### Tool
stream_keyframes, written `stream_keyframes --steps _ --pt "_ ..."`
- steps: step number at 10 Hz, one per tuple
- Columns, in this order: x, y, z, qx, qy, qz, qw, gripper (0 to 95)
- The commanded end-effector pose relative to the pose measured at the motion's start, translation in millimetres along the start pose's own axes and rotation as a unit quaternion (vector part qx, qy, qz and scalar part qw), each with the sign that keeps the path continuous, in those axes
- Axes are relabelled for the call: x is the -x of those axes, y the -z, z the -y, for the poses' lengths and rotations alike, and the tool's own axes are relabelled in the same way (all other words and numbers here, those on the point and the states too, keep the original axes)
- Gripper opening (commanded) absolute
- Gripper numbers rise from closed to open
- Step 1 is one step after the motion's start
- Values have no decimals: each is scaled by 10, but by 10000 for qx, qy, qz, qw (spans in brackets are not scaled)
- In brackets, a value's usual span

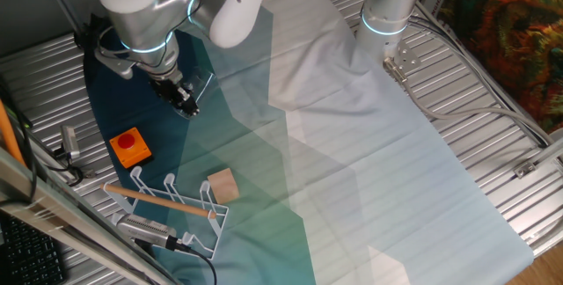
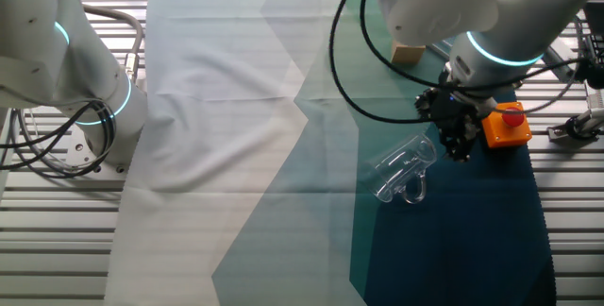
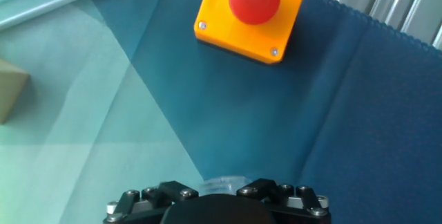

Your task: Put the cup on the cup rack

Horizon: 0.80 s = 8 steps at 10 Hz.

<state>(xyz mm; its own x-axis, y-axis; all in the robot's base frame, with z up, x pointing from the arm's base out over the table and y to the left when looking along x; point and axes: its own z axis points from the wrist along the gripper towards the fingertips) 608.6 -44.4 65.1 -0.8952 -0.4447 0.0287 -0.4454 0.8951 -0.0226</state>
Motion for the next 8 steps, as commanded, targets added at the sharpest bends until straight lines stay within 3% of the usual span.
stream_keyframes --steps 1,4,8 --pt "91 -35 -7 74 127 -235 9996 760" --pt "142 -77 1 127 153 -341 9992 760" --pt "147 -112 26 207 131 -647 9976 760"
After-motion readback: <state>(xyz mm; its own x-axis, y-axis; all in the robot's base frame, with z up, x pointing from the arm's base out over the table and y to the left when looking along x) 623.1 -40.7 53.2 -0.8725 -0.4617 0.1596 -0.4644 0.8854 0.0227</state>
